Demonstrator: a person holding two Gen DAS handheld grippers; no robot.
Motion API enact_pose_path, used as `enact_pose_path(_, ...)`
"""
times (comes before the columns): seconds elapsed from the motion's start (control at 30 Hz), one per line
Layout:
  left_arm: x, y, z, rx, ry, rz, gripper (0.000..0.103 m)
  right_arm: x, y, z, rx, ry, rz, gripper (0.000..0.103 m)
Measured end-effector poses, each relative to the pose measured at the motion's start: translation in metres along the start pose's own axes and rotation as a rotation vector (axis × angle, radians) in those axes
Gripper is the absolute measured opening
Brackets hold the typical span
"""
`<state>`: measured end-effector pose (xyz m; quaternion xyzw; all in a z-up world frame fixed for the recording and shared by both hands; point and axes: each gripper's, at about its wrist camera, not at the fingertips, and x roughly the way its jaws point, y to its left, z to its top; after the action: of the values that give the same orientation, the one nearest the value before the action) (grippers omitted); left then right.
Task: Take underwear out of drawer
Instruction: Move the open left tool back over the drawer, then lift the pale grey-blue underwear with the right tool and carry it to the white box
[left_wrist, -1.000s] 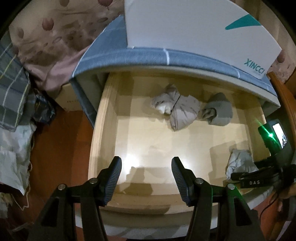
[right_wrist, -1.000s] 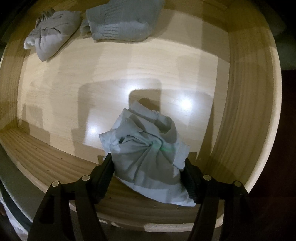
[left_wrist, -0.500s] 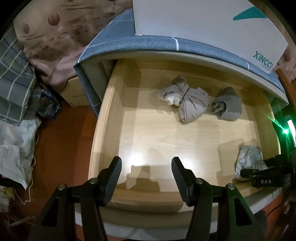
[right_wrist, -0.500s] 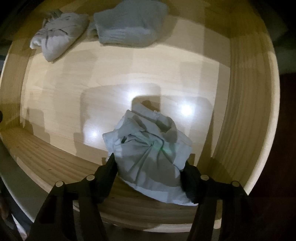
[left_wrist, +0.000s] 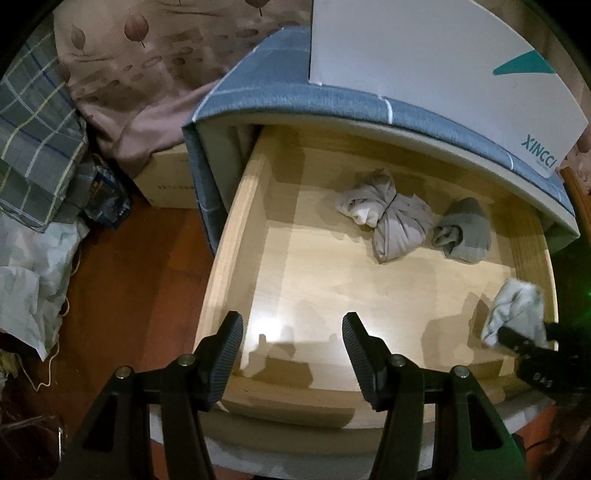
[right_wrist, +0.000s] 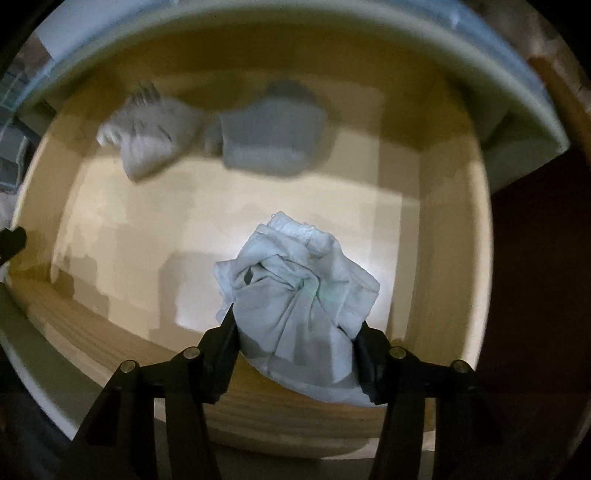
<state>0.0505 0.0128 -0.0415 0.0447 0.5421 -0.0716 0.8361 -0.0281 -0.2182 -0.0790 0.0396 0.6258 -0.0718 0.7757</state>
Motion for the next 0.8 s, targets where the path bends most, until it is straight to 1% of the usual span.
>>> enact_pose_path(0.07,-0.002,-0.001,-0.001,0.008,-0.012,0.008,0.057,-0.015,0.001,0.0,0.007,-0.067,-0.018,0.051)
enact_pose_path(0.17,-0.004,-0.001,-0.001,0.015,-0.022,0.021,0.057,-0.038,0.0,0.0,0.014,-0.144,-0.022,0.051)
enact_pose_path(0.23,-0.005,0.0,-0.001,0.011,-0.03,0.027,0.057,-0.059,-0.004,0.001,0.021,-0.211,-0.018,0.051)
enact_pose_path(0.27,-0.006,0.0,-0.001,0.008,-0.035,0.032,0.057,-0.066,-0.003,-0.001,0.025,-0.228,-0.017,0.051)
enact_pose_path(0.37,-0.007,0.002,-0.001,0.001,-0.044,0.035,0.057,-0.096,-0.006,0.007,0.028,-0.306,-0.015,0.051)
enact_pose_path(0.47,-0.007,0.002,-0.001,0.001,-0.048,0.04,0.057,-0.123,-0.008,0.011,0.032,-0.362,-0.009,0.051)
enact_pose_path(0.57,-0.009,0.002,-0.002,0.003,-0.056,0.047,0.057,-0.151,-0.012,0.026,0.03,-0.423,-0.011,0.051)
enact_pose_path(0.67,-0.009,0.002,-0.002,0.003,-0.06,0.05,0.057,-0.17,-0.011,0.038,0.024,-0.466,-0.017,0.051)
enact_pose_path(0.77,-0.01,0.003,-0.002,-0.001,-0.065,0.054,0.057,-0.193,-0.015,0.057,0.02,-0.508,-0.018,0.051)
enact_pose_path(0.8,-0.011,0.003,-0.003,-0.003,-0.067,0.054,0.057,-0.196,-0.011,0.066,0.019,-0.52,-0.02,0.051)
